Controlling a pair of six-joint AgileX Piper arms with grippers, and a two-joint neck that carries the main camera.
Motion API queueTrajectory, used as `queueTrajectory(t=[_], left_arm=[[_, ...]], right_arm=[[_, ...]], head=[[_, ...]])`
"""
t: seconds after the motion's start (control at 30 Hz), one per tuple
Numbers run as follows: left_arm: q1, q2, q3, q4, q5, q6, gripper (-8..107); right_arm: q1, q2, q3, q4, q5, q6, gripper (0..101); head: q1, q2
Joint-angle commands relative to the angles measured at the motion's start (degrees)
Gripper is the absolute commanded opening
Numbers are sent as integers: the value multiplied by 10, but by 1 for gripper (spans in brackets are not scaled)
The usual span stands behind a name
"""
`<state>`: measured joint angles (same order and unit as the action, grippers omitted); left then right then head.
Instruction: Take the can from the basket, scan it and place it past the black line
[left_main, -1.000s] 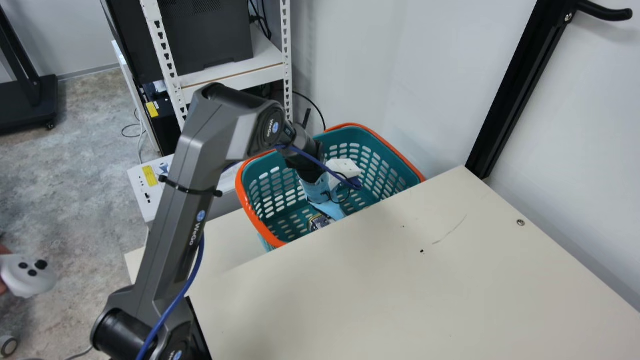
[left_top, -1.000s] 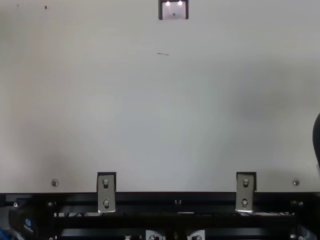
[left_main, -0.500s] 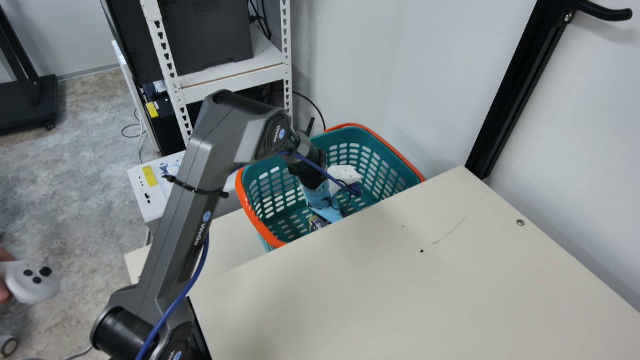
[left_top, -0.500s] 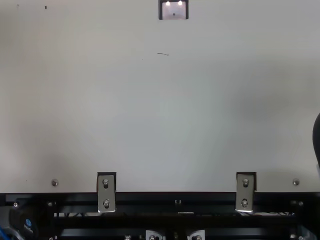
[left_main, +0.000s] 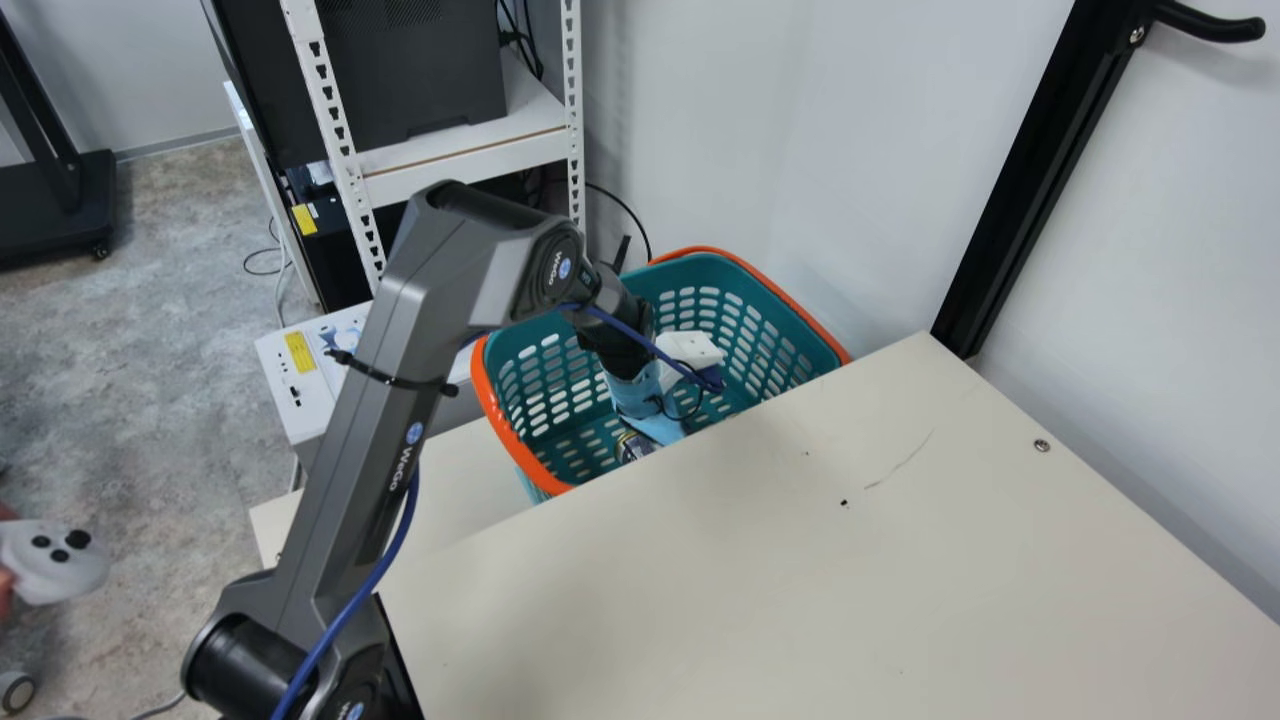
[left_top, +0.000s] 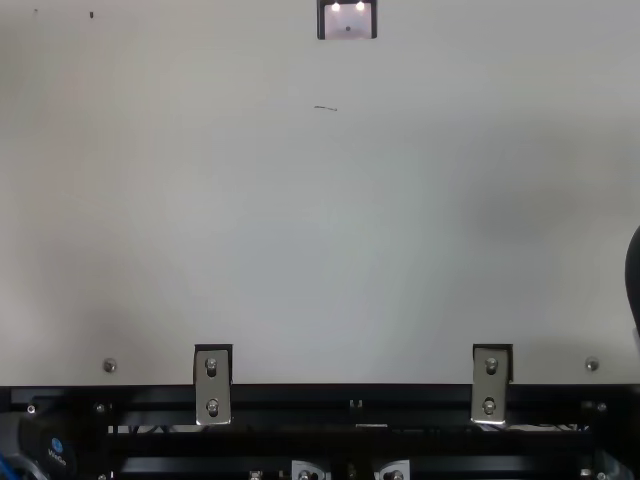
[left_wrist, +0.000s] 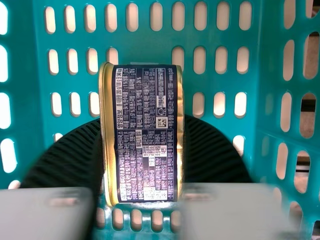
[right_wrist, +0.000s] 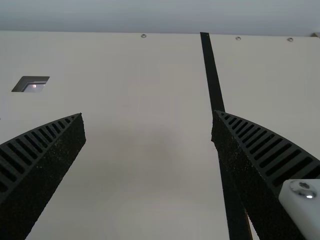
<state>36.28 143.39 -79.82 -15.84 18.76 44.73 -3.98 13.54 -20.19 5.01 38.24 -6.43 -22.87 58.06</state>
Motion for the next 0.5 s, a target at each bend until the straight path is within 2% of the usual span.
queueTrajectory(t=[0.0, 0.47], left_arm=[[0, 0, 0, 0, 0, 0, 10], [0, 0, 0, 0, 0, 0, 10]], right_arm=[[0, 0, 0, 0, 0, 0, 101], [0, 0, 0, 0, 0, 0, 101]], head=[[-8, 117], [-8, 117]])
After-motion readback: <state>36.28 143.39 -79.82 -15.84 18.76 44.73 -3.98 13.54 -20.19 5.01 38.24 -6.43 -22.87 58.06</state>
